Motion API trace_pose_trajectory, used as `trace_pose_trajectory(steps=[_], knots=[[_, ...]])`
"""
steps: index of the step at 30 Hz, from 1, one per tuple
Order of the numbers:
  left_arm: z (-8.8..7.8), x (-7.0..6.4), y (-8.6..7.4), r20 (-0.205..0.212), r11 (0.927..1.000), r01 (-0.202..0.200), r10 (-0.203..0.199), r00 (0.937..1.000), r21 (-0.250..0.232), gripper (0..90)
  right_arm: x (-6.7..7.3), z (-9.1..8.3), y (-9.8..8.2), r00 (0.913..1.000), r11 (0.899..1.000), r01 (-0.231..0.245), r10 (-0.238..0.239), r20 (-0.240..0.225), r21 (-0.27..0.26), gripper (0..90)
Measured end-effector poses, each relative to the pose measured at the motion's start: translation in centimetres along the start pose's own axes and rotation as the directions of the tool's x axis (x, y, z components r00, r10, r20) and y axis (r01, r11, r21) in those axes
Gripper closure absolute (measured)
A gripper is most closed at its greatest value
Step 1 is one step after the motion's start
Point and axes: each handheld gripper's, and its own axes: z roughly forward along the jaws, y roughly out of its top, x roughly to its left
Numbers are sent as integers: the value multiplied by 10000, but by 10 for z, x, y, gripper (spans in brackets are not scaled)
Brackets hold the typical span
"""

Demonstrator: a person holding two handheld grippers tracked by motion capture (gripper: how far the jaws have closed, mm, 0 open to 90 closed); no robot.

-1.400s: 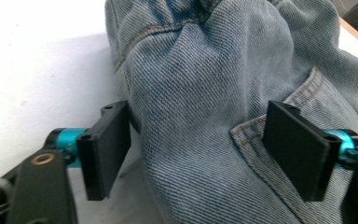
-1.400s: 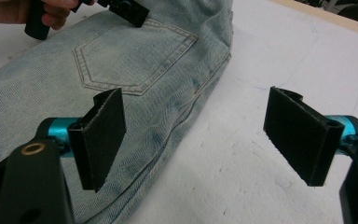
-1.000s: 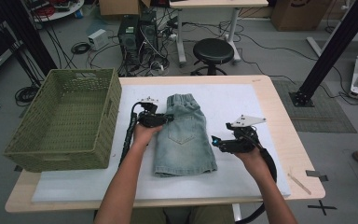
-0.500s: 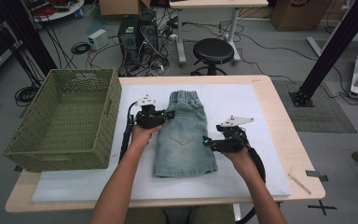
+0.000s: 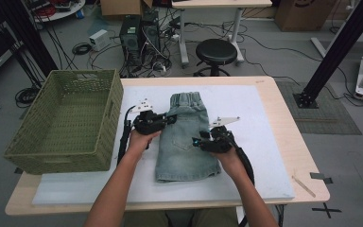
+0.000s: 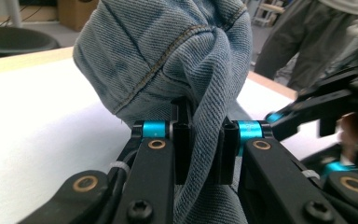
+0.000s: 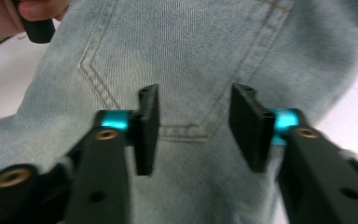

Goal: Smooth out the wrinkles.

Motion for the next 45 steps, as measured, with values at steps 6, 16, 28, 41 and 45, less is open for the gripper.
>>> trace_pose_trajectory(steps=[6, 16, 28, 41, 45], knots=[[-8, -12, 0, 488, 9977, -679, 681, 9965, -63, 818, 4, 15, 3, 9998, 9998, 55, -59, 196, 203, 720], [-11, -21, -2, 602, 9920, -1252, 1241, 9904, 154, 820, 3, 26, 2, 9969, 9975, -189, 136, 773, 684, 745], [-12, -16, -3, 368, 9925, -1201, 1193, 9922, 224, 820, 29, 29, 10, 9912, 9957, 910, -923, -951, -177, 699], [-16, -21, -11, 480, 9892, -1375, 1351, 9897, 516, 822, 28, 43, 10, 9969, 9951, 722, -742, 273, 681, 637], [-20, -24, -12, 401, 9840, -1652, 1628, 9859, 664, 822, 21, 32, 5, 9984, 9967, 527, -539, 185, 617, 588]])
